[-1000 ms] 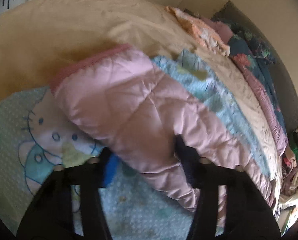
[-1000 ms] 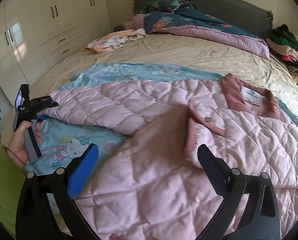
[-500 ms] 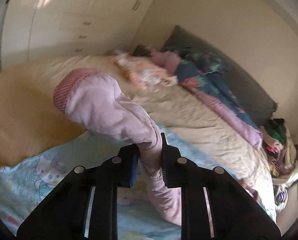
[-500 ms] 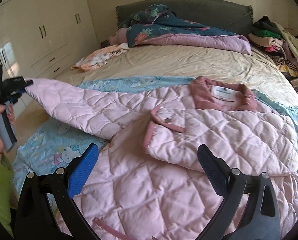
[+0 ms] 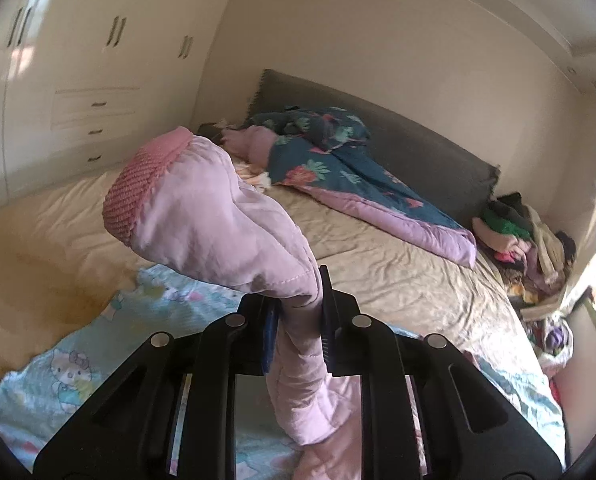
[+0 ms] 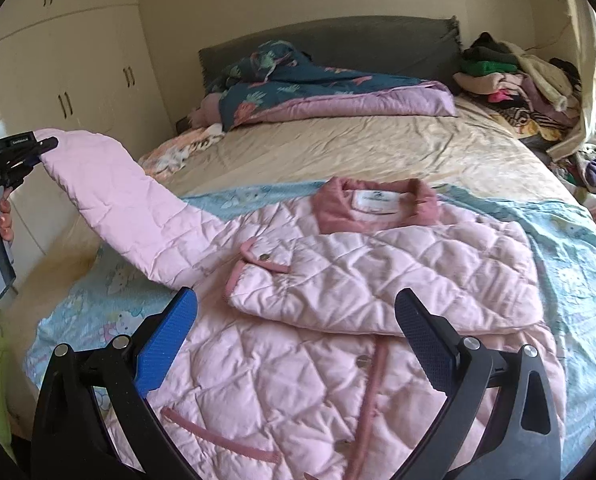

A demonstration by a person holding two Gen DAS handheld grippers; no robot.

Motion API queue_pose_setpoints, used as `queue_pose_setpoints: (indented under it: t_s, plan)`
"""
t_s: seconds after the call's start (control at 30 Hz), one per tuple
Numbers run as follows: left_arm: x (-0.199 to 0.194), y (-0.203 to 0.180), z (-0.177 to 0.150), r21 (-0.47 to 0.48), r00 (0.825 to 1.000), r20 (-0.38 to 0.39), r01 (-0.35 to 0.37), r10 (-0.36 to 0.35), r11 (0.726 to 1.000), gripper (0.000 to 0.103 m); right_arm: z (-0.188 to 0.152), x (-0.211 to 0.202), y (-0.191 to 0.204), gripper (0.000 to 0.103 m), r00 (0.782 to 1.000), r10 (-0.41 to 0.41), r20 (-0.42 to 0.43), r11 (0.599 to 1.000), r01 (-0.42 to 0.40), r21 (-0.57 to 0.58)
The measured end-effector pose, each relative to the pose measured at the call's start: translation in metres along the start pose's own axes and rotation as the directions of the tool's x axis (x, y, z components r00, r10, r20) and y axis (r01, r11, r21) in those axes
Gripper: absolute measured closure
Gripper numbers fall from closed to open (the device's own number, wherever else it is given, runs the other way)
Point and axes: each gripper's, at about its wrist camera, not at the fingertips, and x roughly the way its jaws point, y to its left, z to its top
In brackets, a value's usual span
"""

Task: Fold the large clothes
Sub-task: 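Lift the sleeve with the left tool and swing it toward the collar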

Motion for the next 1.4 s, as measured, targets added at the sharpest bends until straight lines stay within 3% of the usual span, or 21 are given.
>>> queue_pose_setpoints:
  t_s: [0.57,0.9,1.4]
  plan:
    - [-0.011,-0.106,-0.028,0.162,0.993,-0.021,0.12,-0.118,0.98,0.094,-0.004,-0.058,-0.061,0.004,0.993,-0.067,0.095,0.995,0.059,0.085]
    - [-0.011,-0.14,-0.051,0.185,0.983,-0.057,0.183,-0.175,0.966,0.094,-0.01,-0.08,-0.09,0.004,0.984,-0.117,0.131,0.987,0.101,0.123]
    - [-0.002,-0.2,-0.107,0.279,0.958,-0.153,0.276,-0.241,0.92,0.094,-0.03,-0.093,-0.141,0.004,0.976,-0.177,0.13,0.96,0.142,0.241]
